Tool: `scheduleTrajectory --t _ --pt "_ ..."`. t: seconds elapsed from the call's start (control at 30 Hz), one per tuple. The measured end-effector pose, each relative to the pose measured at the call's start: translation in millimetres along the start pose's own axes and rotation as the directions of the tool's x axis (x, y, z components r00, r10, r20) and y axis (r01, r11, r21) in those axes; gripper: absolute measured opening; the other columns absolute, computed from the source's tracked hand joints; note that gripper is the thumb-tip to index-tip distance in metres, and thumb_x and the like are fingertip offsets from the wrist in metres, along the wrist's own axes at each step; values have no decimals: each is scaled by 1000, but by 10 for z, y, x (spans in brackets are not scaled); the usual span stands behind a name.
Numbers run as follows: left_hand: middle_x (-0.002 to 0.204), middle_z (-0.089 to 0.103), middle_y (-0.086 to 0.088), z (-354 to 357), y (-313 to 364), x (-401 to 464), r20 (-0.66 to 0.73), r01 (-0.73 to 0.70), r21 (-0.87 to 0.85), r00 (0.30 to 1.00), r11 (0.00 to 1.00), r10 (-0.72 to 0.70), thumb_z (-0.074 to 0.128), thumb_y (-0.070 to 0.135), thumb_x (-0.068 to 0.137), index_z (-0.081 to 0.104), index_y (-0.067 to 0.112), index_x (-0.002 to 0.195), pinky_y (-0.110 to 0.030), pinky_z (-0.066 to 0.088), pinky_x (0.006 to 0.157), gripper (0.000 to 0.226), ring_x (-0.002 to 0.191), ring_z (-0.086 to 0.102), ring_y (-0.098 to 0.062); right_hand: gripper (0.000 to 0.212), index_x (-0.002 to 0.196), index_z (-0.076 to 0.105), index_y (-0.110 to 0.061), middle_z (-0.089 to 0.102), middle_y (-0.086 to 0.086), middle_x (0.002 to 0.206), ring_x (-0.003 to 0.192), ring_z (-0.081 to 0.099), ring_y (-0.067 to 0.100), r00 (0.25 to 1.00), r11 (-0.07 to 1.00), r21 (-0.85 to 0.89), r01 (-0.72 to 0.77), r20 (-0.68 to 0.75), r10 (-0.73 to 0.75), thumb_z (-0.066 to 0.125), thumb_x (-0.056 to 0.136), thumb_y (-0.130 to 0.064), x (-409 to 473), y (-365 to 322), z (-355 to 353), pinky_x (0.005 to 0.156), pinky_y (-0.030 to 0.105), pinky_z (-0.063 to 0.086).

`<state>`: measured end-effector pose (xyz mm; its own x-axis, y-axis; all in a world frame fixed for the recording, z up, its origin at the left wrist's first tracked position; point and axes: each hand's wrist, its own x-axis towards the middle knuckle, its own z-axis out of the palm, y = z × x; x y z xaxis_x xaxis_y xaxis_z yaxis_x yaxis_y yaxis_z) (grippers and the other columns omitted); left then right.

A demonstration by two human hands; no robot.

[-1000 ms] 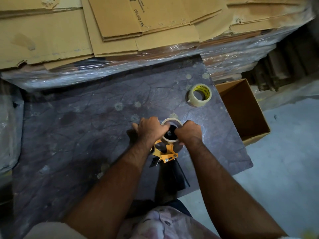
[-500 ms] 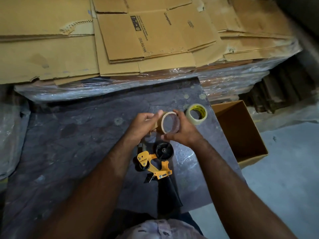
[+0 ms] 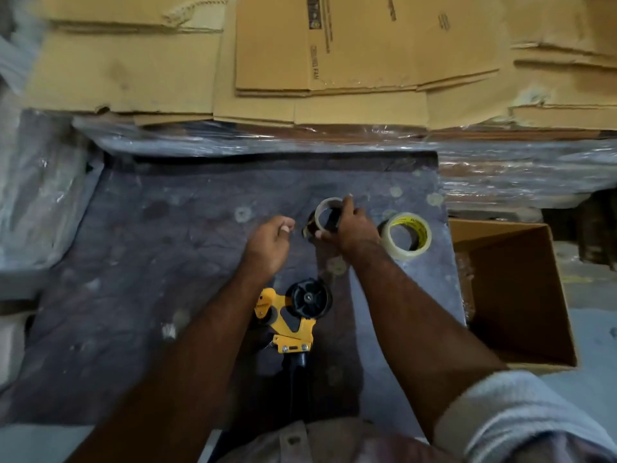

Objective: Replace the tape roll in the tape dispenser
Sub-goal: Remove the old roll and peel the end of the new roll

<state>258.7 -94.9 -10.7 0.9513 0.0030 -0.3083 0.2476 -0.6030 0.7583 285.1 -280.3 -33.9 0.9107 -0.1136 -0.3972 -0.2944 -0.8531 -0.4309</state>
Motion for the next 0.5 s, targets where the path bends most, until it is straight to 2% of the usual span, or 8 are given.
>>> scheduleTrajectory --t 0.07,0.13,0.2,0.27,0.37,0.43,0.5 --pt "127 69 -14 38 37 -72 -11 -104 119 994 987 106 46 8 103 68 6 121 -35 47 100 29 121 61 -32 117 160 5 -11 38 27 152 134 45 45 1000 1000 -21 18 5 -18 72 78 -61 39 37 -13 104 53 44" --pt "123 70 -12 107 138 -94 -25 -146 165 988 976 152 47 7 102 69 7 119 -34 46 96 28 117 62 -30 118 160 5 -12 37 25 153 135 44 44 999 998 -31 45 10 -45 72 77 -64 42 115 -16 104 53 44" --pt "117 72 -12 209 244 -67 -13 -165 183 985 969 170 47 7 100 69 8 116 -32 46 90 27 110 64 -29 112 160 13 -12 39 23 152 134 45 43 996 996 9 85 -27 -85 73 78 -60 3 201 -49 103 52 45" --pt "112 72 -12 335 353 -35 -1 -200 194 979 961 204 47 10 98 69 9 112 -33 48 88 26 104 65 -29 97 157 25 -11 44 22 149 130 50 43 980 986 75 152 -142 -141 70 84 -55 -88 301 -159 98 49 47" --pt "116 72 -11 547 516 -6 22 -230 183 973 956 230 47 17 96 69 11 112 -42 53 92 28 108 66 -31 81 150 38 -8 53 19 139 121 57 37 916 967 131 221 -368 -159 61 90 -57 -290 544 -344 89 46 53" --pt "118 72 -11 706 620 7 57 -248 197 969 949 241 49 14 96 69 11 113 -41 52 93 26 109 65 -31 81 149 40 -9 54 17 137 121 57 35 893 981 67 184 -427 -139 58 89 -60 -382 765 -417 91 47 53" --pt "117 71 -6 831 698 -5 91 -272 240 962 932 257 46 19 96 69 15 112 -41 50 95 27 110 64 -28 85 151 35 -12 48 13 145 128 51 34 921 995 -11 104 -376 -100 59 87 -61 -418 962 -452 99 50 48"
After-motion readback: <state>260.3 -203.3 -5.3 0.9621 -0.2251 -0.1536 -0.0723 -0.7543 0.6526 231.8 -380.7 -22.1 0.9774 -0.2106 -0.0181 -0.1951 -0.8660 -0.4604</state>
